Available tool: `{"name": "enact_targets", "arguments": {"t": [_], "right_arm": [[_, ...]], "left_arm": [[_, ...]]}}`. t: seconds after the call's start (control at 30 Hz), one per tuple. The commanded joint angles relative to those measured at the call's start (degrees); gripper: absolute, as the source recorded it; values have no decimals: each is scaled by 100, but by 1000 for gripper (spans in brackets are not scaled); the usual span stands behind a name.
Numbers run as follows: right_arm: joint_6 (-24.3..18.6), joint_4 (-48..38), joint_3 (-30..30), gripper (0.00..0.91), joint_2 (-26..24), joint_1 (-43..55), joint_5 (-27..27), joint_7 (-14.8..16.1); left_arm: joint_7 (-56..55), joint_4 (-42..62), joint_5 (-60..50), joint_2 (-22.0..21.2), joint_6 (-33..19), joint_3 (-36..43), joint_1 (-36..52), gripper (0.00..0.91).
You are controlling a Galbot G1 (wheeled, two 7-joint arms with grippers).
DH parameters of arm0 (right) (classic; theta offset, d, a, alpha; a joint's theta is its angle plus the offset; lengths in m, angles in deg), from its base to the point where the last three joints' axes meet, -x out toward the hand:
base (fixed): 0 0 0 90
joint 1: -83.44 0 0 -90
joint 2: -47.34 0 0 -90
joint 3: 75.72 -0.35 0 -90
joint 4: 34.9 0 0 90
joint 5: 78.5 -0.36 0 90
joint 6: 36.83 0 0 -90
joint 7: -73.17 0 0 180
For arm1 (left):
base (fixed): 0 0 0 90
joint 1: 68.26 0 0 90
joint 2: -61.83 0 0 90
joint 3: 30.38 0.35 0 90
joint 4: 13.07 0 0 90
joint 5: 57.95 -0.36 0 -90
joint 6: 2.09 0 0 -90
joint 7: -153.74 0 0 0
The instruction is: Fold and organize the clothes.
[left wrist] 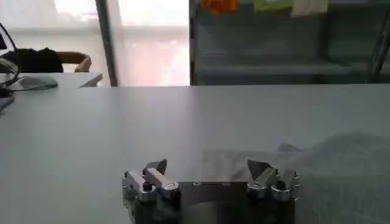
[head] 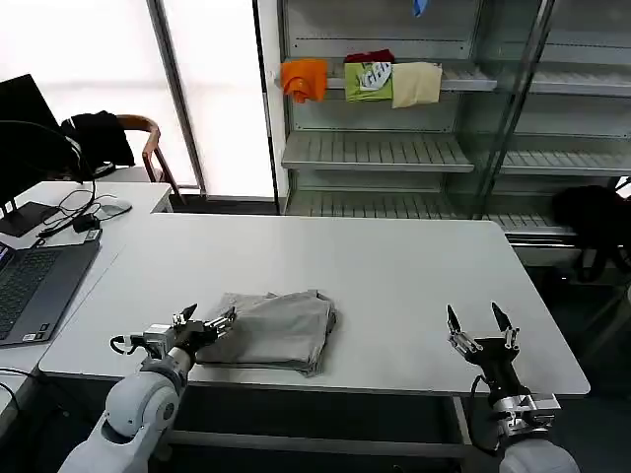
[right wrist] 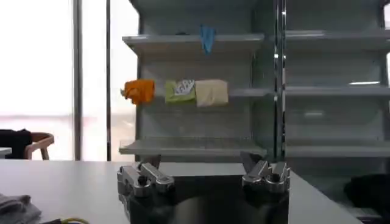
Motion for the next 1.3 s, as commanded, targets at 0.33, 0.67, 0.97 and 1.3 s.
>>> {"name": "enact_targets", "arguments": {"t": [0.33,0.67,0.97,1.3], "right_arm": [[-25,1,-34,907,-15,-37,-5,2],[-17,8,-25,907,-8,-9,4,0],[-33,15,-41,907,-8,-32,-3,12],[-40,26,-38,907,5,-17,-7,24]], "left_arm": [[81,257,804,-99,80,-89,-70,907],[336,255,769,-149,-9,-24,-112,584],[455,237,549,-141,-209,119,-72,0],[463,218,422,-46,-443,133,-43,0]]}}
